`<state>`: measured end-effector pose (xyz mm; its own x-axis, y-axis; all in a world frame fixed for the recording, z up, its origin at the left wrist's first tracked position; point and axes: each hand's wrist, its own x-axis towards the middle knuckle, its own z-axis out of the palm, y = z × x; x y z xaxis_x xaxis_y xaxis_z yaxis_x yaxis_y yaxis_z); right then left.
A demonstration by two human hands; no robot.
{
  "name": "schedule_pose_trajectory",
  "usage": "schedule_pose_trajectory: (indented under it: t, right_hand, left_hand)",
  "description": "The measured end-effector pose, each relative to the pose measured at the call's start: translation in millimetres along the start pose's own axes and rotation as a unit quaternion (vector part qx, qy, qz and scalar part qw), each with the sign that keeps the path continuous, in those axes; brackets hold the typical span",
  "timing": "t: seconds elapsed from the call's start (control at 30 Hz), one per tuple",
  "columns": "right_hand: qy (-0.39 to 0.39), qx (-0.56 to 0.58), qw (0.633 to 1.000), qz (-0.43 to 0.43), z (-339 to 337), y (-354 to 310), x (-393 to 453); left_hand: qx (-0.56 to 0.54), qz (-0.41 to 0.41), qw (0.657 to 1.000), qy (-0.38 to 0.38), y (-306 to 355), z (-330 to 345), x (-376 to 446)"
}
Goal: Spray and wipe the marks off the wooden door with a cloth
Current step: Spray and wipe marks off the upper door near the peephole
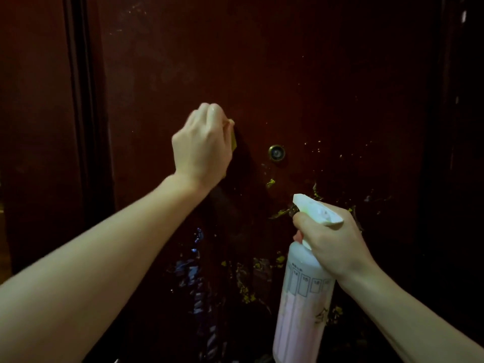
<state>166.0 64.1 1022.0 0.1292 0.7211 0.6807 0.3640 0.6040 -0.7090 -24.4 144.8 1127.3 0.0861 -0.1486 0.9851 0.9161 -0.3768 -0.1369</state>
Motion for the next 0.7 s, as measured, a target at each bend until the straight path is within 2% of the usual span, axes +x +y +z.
schedule_pose_trajectory:
  t: [0.1, 0.27, 0.4, 0.43, 0.57, 0.63, 0.7]
  right_hand:
    - [-0.001, 0.009, 1.000, -0.010, -1, -3, 2]
    - [0.001, -0.016, 1.000, -0.011, -4, 0, 3]
    - [0.013, -0.001, 1.000, 0.012, -11, 5, 5]
    - [0.015, 0.004, 1.000, 0.014, -12, 5, 5]
    - [0.021, -0.003, 1.000, 0.007, -15, 7, 7]
    - [0.029, -0.013, 0.999, 0.007, -17, 9, 8]
    - [0.033, -0.005, 0.999, 0.011, -21, 12, 8]
  left_hand:
    - [0.001, -0.008, 1.000, 0.003, 14, 6, -7]
    - [-0.038, 0.151, 0.985, -0.081, 52, 10, -66]
    - [-0.047, 0.215, 0.969, -0.111, 46, 8, -61]
    - [-0.039, 0.203, 0.973, -0.100, 43, 8, -51]
    - [0.003, 0.041, 0.999, -0.032, 31, 11, -2]
    - [0.011, 0.031, 0.999, -0.024, 33, 14, -2]
    - [-0.002, 0.072, 0.997, -0.037, 39, 15, -20]
